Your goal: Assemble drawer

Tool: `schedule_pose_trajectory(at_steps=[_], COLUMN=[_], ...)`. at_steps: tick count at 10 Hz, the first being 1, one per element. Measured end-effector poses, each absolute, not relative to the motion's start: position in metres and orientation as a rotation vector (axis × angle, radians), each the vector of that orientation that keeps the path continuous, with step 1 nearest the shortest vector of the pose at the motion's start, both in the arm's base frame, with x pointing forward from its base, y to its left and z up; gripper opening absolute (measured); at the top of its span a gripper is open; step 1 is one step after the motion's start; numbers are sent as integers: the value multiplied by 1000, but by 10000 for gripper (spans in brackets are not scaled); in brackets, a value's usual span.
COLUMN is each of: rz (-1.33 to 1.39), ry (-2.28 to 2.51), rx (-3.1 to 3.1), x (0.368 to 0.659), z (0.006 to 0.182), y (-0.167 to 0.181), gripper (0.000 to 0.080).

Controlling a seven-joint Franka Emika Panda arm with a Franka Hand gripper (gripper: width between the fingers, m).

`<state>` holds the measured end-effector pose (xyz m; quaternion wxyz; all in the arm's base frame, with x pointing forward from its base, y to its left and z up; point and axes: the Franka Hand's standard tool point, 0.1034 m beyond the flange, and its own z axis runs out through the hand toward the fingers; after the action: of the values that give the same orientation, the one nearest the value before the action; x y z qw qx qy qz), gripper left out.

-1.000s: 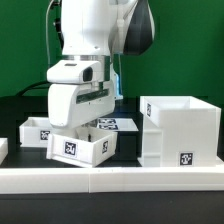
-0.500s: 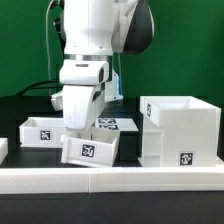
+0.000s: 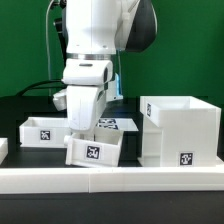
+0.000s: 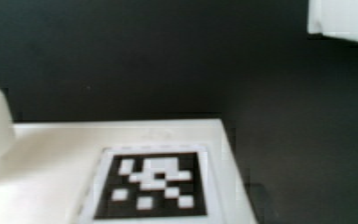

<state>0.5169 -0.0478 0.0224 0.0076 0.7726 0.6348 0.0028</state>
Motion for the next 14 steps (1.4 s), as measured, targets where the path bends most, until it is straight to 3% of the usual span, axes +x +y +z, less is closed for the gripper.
schedule_pose_trajectory(at_steps=[8,14], rz=[15,22], ry=[2076,2175], rx=[2402,2294], x=[517,530], z=[20,20], y=[-66,-42], gripper=[42,42])
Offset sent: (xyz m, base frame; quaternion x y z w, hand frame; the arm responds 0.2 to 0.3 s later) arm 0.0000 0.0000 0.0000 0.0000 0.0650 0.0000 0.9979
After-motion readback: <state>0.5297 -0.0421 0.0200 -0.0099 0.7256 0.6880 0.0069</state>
